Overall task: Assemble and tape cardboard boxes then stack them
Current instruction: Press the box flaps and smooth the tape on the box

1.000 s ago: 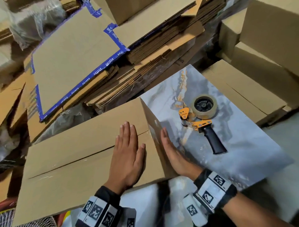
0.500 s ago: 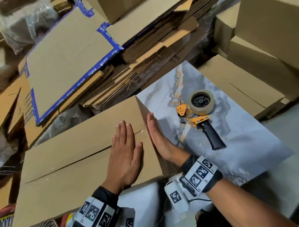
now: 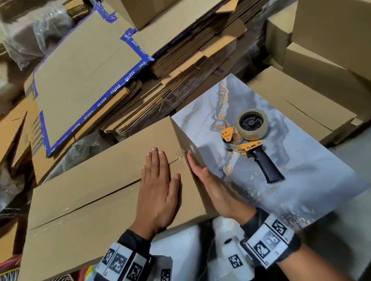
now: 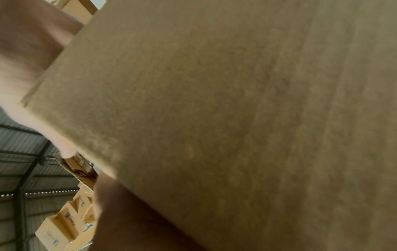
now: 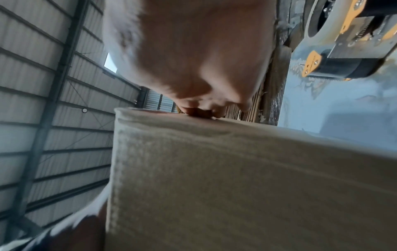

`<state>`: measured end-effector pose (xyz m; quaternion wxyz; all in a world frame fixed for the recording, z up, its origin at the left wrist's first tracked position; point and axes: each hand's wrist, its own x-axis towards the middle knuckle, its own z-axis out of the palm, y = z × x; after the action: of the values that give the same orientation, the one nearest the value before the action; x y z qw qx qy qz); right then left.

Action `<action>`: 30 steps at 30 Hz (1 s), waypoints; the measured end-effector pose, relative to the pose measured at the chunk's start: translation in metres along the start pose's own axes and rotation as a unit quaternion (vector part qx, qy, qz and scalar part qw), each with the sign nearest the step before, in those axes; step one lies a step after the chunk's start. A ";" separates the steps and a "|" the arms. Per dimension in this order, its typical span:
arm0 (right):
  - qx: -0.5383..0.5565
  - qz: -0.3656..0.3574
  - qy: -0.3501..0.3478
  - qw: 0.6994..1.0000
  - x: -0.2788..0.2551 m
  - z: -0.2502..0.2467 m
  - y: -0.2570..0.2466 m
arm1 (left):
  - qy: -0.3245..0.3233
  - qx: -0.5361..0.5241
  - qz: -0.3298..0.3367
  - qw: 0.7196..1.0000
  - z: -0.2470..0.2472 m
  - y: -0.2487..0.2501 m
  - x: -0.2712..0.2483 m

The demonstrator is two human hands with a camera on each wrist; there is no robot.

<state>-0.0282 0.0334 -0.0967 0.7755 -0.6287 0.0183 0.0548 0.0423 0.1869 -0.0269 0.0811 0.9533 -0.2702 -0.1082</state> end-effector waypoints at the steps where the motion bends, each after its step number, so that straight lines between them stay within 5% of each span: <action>1: -0.010 0.002 0.003 1.000 0.004 0.000 0.000 | 0.004 0.003 0.005 1.000 0.003 -0.002 0.002; 10: 0.025 -0.005 0.028 0.999 0.001 0.005 -0.009 | 0.021 0.004 0.012 1.000 0.007 -0.007 0.005; 16: 0.058 0.065 0.055 0.995 0.011 0.003 -0.003 | 0.025 0.000 0.011 1.000 0.008 -0.007 0.005; 20: 0.044 0.006 0.047 0.998 0.012 0.004 -0.015 | 0.027 -0.002 0.014 1.000 0.009 -0.007 0.006; 30: -0.033 0.009 0.012 0.999 0.016 -0.006 -0.027 | 0.021 0.002 0.010 1.000 0.009 -0.008 0.007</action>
<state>-0.0087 0.0229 -0.0730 0.7533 -0.6547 0.0315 0.0548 0.0496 0.1890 -0.0384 0.0859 0.9527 -0.2783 -0.0865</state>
